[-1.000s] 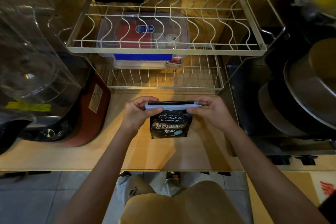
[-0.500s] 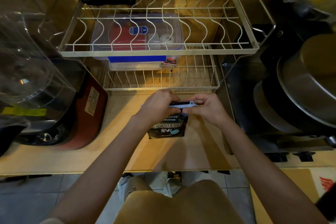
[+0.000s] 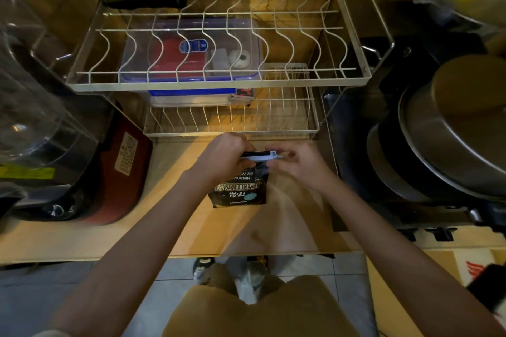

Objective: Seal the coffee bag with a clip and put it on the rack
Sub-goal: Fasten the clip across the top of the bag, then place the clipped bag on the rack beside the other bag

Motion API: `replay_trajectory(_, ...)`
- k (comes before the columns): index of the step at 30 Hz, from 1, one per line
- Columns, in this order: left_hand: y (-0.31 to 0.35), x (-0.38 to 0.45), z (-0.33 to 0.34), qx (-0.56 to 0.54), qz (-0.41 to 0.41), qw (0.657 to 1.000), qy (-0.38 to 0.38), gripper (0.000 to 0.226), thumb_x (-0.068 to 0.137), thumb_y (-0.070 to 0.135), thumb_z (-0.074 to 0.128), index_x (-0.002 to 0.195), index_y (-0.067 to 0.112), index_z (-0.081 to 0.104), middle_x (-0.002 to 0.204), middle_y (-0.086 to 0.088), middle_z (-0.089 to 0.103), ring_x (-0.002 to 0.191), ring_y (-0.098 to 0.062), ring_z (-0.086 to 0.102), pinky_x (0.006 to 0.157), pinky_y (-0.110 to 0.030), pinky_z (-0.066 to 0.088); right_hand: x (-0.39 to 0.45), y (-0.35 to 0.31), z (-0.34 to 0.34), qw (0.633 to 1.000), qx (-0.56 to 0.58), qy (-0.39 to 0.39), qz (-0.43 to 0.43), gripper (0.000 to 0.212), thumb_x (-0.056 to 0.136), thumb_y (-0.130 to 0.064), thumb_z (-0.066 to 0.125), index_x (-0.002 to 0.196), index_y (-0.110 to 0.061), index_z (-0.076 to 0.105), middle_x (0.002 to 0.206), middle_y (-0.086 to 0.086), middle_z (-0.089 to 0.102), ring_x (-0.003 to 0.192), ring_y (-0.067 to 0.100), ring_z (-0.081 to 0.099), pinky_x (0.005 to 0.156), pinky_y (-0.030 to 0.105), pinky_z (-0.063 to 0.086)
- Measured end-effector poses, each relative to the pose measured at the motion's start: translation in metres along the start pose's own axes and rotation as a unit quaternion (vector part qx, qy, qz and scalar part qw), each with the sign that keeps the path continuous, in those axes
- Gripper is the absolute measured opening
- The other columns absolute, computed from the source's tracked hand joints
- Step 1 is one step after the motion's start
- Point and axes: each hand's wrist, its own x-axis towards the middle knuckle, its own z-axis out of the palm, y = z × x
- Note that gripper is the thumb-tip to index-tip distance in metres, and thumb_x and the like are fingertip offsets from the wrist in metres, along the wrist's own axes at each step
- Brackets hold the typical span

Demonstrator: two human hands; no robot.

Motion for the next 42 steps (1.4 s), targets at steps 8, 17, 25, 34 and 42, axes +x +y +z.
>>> replay_trajectory(8, -0.001, -0.003, 0.001, -0.026, 0.005, 1.0, 0.001, 0.025, 0.082, 0.019, 0.059, 0.105, 0.013, 0.065, 0.094, -0.012, 0.065, 0.089, -0.026, 0.056, 0.077, -0.038, 0.046, -0.004, -0.003, -0.002, 0.958, -0.25, -0.009, -0.139, 0.017, 0.087, -0.023, 0.057, 0.091, -0.006, 0.059, 0.089, 0.007, 0.055, 0.088, 0.018, 0.048, 0.076, 0.028, 0.041)
replay_trajectory(17, -0.007, -0.007, 0.009, -0.049, 0.012, 0.998, 0.023, 0.027, 0.082, 0.021, 0.059, 0.108, 0.013, 0.063, 0.096, -0.011, 0.063, 0.097, -0.024, 0.052, 0.077, -0.034, 0.042, -0.013, 0.008, 0.014, 0.953, -0.271, 0.039, -0.134, 0.032, 0.086, -0.033, 0.045, 0.086, -0.006, 0.062, 0.08, 0.009, 0.062, 0.078, 0.022, 0.055, 0.069, 0.022, 0.038)
replay_trajectory(25, -0.017, -0.009, 0.012, -0.061, 0.053, 0.995, 0.062, 0.035, 0.08, 0.03, 0.061, 0.113, 0.017, 0.059, 0.102, -0.009, 0.065, 0.101, -0.025, 0.055, 0.083, -0.039, 0.044, -0.031, 0.012, 0.046, 0.972, 0.16, -0.056, 0.161, 0.088, 0.065, -0.008, 0.08, 0.135, -0.018, 0.028, 0.117, -0.013, 0.047, 0.112, 0.004, 0.048, 0.071, 0.002, 0.043)
replay_trajectory(34, -0.087, -0.044, 0.038, -0.374, -0.148, 0.915, -0.013, 0.13, 0.035, 0.055, 0.08, 0.141, 0.022, 0.012, 0.148, -0.005, 0.029, 0.136, -0.021, 0.026, 0.109, -0.038, 0.03, -0.027, 0.027, 0.089, 0.979, 0.143, 0.003, 0.147, 0.08, 0.06, 0.005, 0.079, 0.128, -0.01, 0.039, 0.119, 0.0, 0.053, 0.115, 0.018, 0.049, 0.089, 0.022, 0.041)
replay_trajectory(42, -0.087, -0.052, 0.088, -0.319, -0.179, 0.93, -0.037, 0.081, 0.048, 0.008, 0.086, 0.12, 0.009, 0.049, 0.12, -0.013, 0.062, 0.112, -0.026, 0.055, 0.084, -0.024, 0.039, -0.017, 0.029, 0.095, 0.986, 0.085, 0.01, 0.144, 0.081, 0.053, 0.007, 0.082, 0.123, -0.004, 0.042, 0.126, 0.016, 0.057, 0.119, 0.027, 0.051, 0.099, 0.036, 0.042)
